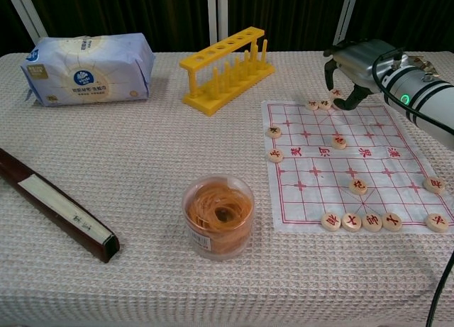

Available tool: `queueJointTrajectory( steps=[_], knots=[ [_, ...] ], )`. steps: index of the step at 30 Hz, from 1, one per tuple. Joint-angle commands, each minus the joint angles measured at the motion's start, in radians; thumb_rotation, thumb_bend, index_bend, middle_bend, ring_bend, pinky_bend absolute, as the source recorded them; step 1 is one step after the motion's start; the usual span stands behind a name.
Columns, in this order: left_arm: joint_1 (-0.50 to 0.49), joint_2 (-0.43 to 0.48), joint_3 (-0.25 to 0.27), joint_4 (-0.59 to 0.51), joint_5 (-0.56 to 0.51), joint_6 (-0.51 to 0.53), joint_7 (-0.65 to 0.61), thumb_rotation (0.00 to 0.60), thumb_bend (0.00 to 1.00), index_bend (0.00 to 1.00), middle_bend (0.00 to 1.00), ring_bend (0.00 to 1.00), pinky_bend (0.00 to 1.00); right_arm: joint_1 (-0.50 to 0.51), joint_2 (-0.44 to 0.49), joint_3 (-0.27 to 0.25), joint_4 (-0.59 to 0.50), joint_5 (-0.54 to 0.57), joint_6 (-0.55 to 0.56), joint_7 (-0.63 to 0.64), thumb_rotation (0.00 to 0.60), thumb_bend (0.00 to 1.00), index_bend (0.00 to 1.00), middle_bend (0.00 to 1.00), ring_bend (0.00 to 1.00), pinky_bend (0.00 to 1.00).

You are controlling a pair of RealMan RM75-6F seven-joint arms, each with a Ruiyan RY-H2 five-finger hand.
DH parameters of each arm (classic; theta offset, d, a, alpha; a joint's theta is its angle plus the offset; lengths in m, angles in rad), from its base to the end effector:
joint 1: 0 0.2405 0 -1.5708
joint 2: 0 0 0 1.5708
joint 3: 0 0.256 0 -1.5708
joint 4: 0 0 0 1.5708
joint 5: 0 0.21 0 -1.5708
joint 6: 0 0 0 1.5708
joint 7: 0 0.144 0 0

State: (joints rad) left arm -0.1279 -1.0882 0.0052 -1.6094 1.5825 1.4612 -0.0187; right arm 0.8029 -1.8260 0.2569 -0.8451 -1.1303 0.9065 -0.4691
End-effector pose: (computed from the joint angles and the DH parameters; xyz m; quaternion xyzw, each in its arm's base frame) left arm -0.3018 0.1819 0.1541 -0.6434 -0.3744 -0.3857 0.5451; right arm -0.1954 -0.4152 -0.0372 0.7324 -0.2664 0.2757 0.5627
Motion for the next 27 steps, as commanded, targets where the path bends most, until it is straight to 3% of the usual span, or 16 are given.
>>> queueJointTrajectory(
  steps=[1,19,27],
  knots=[
    [0.0,0.0,-0.001,0.001,-0.003,-0.001,-0.002,0.6,0.22,0.1,0.1,0.06,0.28,0.014,-0.02,0.003,0.025,0.007,-0.014,-0.012,0.6,0.37,0.58,0.11,0.0,0.0],
    [-0.005,0.005,-0.005,0.01,-0.011,-0.01,-0.024,0.6,0.22,0.1,0.1,0.06,0.28,0.045,-0.092,0.008,0.134,0.005,-0.026,-0.021,0.6,0.37,0.58,0.12,0.0,0.0],
    [-0.007,0.003,-0.006,0.007,-0.016,-0.016,-0.014,0.6,0.22,0.1,0.1,0.06,0.28,0.046,-0.088,0.008,0.13,0.006,-0.037,-0.019,0.6,0.36,0.5,0.12,0.0,0.0]
  ],
)
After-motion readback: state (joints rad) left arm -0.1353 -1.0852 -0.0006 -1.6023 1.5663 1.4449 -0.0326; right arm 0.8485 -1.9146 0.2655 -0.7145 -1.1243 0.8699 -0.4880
